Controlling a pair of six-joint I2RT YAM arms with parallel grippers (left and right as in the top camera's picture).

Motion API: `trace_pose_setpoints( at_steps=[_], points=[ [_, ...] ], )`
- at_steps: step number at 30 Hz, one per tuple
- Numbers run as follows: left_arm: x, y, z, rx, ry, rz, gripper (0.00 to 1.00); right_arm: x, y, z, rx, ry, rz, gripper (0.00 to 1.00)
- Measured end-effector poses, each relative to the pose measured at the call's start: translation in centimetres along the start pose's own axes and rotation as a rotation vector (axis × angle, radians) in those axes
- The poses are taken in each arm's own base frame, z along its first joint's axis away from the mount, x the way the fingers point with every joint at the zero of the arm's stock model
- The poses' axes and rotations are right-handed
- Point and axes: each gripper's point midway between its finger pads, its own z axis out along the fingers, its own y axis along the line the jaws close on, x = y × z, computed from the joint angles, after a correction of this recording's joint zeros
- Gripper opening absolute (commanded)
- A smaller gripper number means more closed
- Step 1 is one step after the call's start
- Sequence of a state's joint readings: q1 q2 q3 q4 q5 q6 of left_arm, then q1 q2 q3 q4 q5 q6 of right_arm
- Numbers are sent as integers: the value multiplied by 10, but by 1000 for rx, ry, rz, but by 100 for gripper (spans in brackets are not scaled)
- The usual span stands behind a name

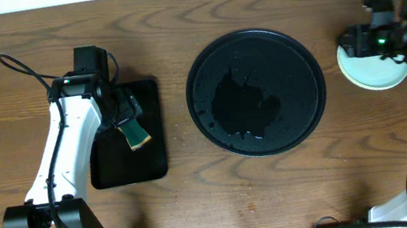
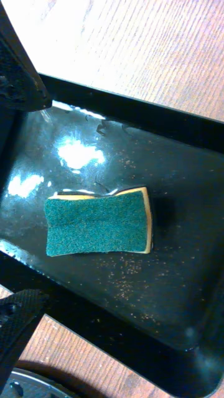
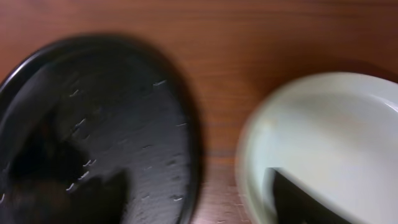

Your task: Clean dirty plates on tray and stack at the side

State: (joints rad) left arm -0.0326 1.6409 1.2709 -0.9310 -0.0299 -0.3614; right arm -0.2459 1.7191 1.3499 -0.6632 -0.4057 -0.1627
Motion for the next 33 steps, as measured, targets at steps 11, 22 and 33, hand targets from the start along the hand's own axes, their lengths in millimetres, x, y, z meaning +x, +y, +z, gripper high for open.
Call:
trace_pose_setpoints(
  at_steps=[11, 22, 33],
  points=[
    [0, 0, 0, 0, 0, 0, 92, 11, 86, 21, -126, 74, -188, 99],
    [0, 0, 0, 0, 0, 0, 93, 12, 93, 22, -136, 79, -204, 99],
    [0, 0, 0, 0, 0, 0, 93, 14, 97, 20, -136, 84, -211, 99]
  ],
)
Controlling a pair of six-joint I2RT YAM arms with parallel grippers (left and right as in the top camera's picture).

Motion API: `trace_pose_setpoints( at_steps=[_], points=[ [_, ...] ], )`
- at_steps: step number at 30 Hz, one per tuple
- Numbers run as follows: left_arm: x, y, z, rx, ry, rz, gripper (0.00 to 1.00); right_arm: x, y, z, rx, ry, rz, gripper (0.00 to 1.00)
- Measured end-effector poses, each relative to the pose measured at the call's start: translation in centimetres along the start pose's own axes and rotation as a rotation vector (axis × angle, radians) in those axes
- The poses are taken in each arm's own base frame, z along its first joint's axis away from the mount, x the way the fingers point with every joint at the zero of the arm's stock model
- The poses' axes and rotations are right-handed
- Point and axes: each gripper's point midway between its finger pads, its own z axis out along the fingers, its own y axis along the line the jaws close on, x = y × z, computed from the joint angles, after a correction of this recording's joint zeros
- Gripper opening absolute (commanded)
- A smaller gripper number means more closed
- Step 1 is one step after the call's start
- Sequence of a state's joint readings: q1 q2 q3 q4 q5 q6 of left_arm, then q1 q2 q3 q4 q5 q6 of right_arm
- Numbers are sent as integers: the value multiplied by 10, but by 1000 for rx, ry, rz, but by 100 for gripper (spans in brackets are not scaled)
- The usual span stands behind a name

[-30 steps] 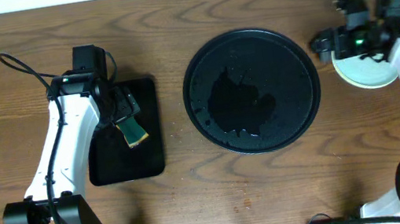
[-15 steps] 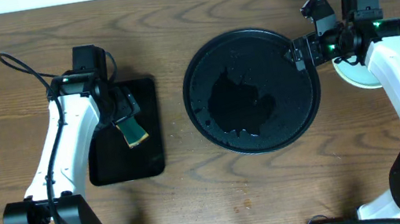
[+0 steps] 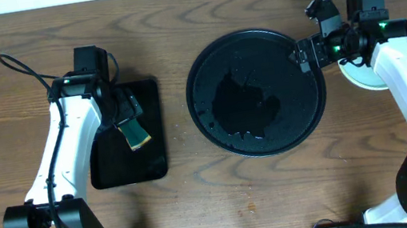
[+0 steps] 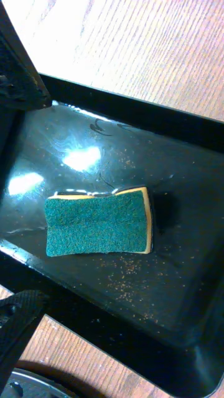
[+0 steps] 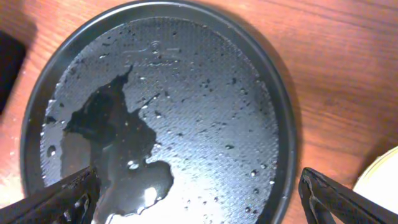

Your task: Clean dirty plates on tray and stack at the side

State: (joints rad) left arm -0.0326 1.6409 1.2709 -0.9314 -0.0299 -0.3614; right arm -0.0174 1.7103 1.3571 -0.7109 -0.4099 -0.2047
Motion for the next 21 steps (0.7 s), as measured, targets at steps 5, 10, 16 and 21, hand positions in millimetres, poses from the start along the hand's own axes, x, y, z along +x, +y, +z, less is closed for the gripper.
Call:
trace_pose_setpoints(
  at_steps=[5, 10, 16, 21],
  points=[
    [0, 0, 0, 0, -1, 0, 92, -17, 45, -57, 2, -119, -104, 99],
    [0, 0, 0, 0, 0, 0, 93, -39, 115, -180, 9, -439, -290, 99],
    [0, 0, 0, 0, 1, 0, 93, -32, 153, -294, 121, -808, -466, 99],
    [0, 0, 0, 0, 2, 0, 93, -4, 164, -337, 238, -1125, -584, 99]
  ],
)
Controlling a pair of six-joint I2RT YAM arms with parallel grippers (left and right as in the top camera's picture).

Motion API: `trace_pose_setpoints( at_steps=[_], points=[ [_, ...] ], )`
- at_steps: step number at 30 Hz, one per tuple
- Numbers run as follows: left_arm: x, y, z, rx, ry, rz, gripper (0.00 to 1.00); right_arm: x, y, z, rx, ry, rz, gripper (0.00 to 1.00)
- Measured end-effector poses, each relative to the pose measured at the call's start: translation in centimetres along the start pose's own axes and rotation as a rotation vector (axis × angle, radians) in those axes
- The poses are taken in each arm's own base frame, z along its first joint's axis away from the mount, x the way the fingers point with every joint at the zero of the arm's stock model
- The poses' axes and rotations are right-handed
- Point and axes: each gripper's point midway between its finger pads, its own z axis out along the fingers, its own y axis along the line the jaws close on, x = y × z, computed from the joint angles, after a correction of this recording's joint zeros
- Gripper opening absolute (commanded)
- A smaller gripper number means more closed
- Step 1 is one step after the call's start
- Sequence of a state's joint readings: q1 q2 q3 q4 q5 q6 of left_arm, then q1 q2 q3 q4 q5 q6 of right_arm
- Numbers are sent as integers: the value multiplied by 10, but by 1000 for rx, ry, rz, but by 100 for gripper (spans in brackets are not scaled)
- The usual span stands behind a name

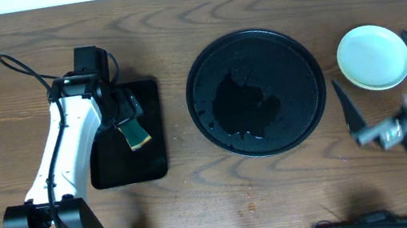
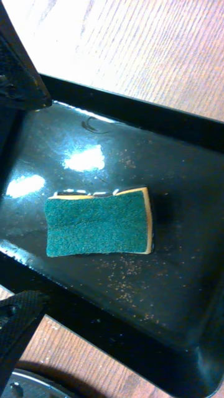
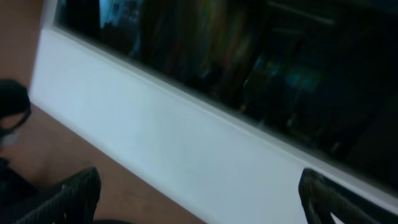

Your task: Clean dirty plates on tray and stack at the side

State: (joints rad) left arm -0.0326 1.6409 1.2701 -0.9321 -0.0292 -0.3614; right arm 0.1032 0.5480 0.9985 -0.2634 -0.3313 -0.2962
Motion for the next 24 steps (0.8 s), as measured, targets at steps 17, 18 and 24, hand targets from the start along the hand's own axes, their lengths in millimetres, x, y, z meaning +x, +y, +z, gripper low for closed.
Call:
trace_pose_setpoints(
  at_steps=[17, 18, 24],
  points=[
    [0, 0, 0, -1, 1, 0, 93, 162, 21, -41, 273, -130, 71, 99],
    [0, 0, 0, -1, 1, 0, 93, 168, 21, -40, 276, -119, 77, 99],
    [0, 0, 0, -1, 1, 0, 93, 216, 30, -37, 272, -11, 139, 99]
  ],
)
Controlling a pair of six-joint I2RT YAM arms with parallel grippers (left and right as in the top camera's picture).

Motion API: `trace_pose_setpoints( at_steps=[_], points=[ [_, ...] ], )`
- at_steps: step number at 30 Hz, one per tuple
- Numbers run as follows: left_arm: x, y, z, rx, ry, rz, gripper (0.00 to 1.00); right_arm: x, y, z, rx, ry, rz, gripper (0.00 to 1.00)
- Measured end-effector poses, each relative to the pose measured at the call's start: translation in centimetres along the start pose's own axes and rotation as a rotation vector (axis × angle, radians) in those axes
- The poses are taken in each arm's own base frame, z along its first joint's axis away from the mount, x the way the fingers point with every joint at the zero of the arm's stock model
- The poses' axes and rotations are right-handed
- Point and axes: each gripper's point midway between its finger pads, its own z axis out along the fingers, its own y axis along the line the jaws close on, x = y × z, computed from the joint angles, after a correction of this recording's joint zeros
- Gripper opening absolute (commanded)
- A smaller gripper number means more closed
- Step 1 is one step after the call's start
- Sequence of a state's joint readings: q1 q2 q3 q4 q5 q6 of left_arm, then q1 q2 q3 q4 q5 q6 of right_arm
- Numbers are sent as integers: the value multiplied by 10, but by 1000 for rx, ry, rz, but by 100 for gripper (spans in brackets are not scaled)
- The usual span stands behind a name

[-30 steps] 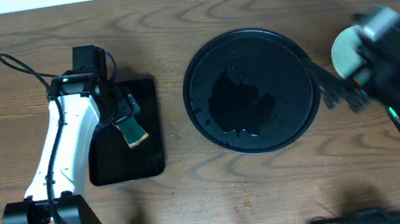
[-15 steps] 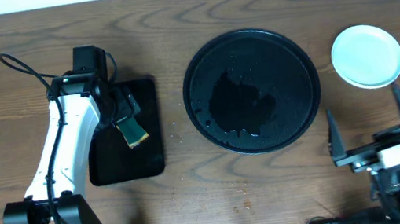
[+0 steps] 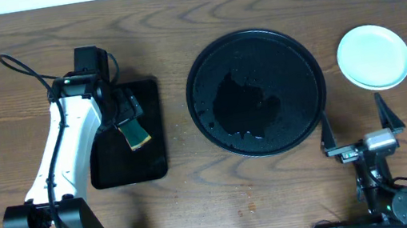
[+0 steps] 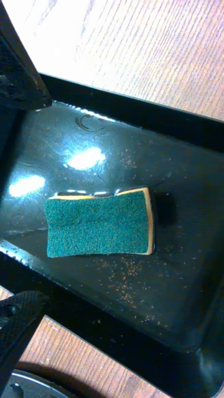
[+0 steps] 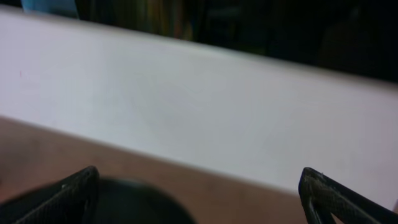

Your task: Clean dirty plates on tray and stack at the side

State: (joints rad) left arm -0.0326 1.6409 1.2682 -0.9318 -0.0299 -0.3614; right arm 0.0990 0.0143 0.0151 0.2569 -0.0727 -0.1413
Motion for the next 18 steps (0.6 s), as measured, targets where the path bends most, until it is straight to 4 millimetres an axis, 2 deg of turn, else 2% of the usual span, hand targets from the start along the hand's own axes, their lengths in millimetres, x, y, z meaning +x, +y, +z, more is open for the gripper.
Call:
trace_pose_setpoints(
  at_steps=[5, 10, 18],
  points=[
    [0, 0, 0, 0, 0, 0, 93, 32, -3, -2, 16, 122, 21, 99],
    [0, 0, 0, 0, 1, 0, 93, 82, -11, -14, 54, 330, 40, 99],
    [0, 0, 0, 0, 0, 0, 93, 85, -17, -16, 83, 342, 39, 99]
  ],
)
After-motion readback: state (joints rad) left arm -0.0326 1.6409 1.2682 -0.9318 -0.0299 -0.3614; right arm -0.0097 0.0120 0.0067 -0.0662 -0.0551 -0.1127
